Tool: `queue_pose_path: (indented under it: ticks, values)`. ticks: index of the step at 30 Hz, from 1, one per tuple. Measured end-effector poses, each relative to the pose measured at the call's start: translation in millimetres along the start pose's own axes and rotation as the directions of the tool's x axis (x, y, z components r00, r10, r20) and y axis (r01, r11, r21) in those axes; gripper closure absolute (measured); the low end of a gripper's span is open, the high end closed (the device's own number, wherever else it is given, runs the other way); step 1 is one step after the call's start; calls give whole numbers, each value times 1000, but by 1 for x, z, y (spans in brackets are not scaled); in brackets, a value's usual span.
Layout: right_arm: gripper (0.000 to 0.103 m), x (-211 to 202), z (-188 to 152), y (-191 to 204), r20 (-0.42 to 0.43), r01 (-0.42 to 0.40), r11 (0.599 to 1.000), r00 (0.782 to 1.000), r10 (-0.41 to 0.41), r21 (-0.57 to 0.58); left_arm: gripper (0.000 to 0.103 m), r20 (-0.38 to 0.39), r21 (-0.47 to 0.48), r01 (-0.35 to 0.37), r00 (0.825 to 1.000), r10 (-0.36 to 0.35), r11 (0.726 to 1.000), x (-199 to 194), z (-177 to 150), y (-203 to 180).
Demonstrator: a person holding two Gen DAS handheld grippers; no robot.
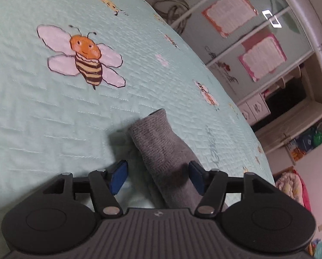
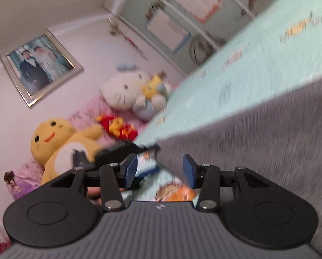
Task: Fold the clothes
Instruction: 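Pull the held sleeve with the left tool along the garment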
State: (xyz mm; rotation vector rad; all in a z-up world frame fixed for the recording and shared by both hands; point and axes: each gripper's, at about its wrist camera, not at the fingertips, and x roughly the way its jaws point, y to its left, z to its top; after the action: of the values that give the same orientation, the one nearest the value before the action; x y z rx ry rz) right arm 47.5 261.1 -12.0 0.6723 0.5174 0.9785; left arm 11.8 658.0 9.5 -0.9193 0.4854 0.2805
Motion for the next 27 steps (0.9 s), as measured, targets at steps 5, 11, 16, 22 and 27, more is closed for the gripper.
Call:
queue_pose_path:
  ticks: [5,11,16,22,27]
  values:
    - [52,-7,10,-33,30,95,978,994,-102,185,94,31,94,55,998,-58,994,-26,21,-47]
    - [52,-12,16,-60,51,69,941,995,-91,331,76,71,519,-199,979,190,831,-26,6,-81]
    - [52,-2,16,-52,11,126,961,991,-133,248,83,225,234,-437,893,389,868,-41,18,-15]
    - [52,1,16,-48,4,141,966,989,-145,217,71,33,387,13,999,-28,922,-41,-12,-80]
    - [52,0,16,-49,6,135,966,990,-140,219,95,-206,417,65,978,25,907,45,-49,-85]
